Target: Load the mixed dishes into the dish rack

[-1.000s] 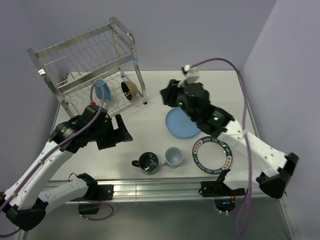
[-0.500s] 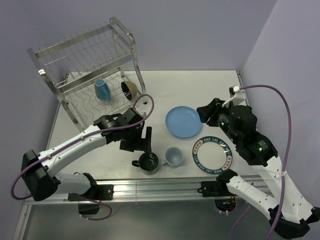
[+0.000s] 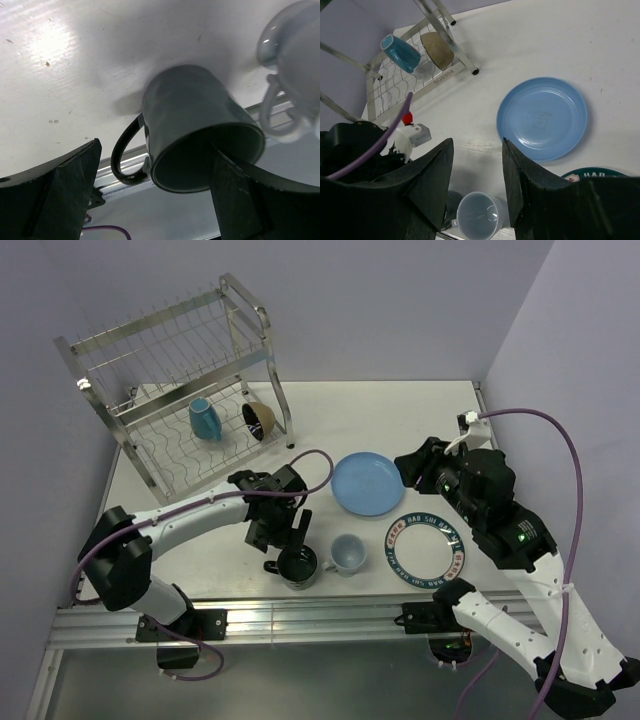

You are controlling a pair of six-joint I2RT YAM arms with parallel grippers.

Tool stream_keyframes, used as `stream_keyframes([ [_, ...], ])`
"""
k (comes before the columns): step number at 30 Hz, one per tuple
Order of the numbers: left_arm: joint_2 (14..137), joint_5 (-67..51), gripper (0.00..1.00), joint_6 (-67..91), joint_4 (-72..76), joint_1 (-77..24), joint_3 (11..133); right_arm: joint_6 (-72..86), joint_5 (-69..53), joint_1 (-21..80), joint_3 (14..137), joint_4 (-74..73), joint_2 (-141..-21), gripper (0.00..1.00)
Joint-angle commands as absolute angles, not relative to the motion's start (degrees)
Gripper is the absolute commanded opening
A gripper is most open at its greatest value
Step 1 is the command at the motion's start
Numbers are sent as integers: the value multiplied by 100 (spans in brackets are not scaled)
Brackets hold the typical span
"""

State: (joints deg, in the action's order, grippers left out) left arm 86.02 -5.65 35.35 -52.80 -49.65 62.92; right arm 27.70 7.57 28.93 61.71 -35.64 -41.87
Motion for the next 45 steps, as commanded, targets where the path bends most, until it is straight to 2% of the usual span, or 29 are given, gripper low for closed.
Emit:
stream_keyframes([
  [1, 8762, -747, 89, 3314, -5072, -5027, 6179, 2584, 668, 2804, 6451, -3533, -4306, 51],
  [6, 8965, -879, 82, 3234, -4852, -5019, 6126, 2514, 624, 2751, 6513, -3516, -4438, 51],
  [9, 9026, -984, 69, 3226, -4764, -5019, 6100, 2452, 624, 2707, 6504, -3498, -4482, 51],
  [10, 9044, -1019, 57, 3226, -4711, -5019, 6100, 2443, 624, 2690, 6504, -3498, -4491, 51],
  [11, 9096, -1098, 51, 3226, -4676, -5019, 6091, 2426, 607, 2681, 6495, -3472, -4509, 51],
  [12, 9114, -1116, 42, 3234, -4650, -5027, 6082, 2426, 598, 2672, 6486, -3454, -4517, 51],
  [14, 9167, -1160, 34, 3252, -4623, -5019, 6065, 2408, 589, 2663, 6469, -3428, -4535, 51],
  [19, 8957, -854, 1, 3357, -4807, -4957, 6082, 2391, 571, 2637, 6469, -3393, -4605, 51],
  [25, 8131, -89, 0, 3665, -5808, -4589, 6661, 2399, 194, 2619, 6556, -3323, -4834, 50],
  [28, 7700, -35, 0, 3727, -6371, -4246, 7389, 2364, -403, 2628, 6688, -3243, -5105, 50],
  [30, 7454, -148, 0, 3683, -6504, -3887, 8101, 2285, -745, 2619, 6846, -3217, -5238, 50],
  [32, 7199, -858, 0, 3735, -6277, -3544, 8671, 2250, -1308, 2619, 6995, -3103, -5387, 50],
  [36, 6996, -2817, 0, 4401, -5013, -2420, 8939, 2346, -2362, 2610, 7145, -2620, -5423, 51],
  [38, 6961, -3730, 0, 5215, -3907, -2233, 8677, 2487, -2818, 2619, 7128, -2251, -5370, 51],
  [42, 6733, -4603, 0, 7387, -1105, -1908, 7587, 2645, -3304, 2602, 7032, -1741, -5239, 51],
  [43, 6637, -4675, 0, 8357, 215, -1890, 7089, 2750, -3426, 2602, 6962, -1427, -5203, 51],
  [45, 6592, -4711, 0, 9259, 1523, -1890, 6612, 3004, -3927, 2584, 6768, -1022, -5229, 51],
])
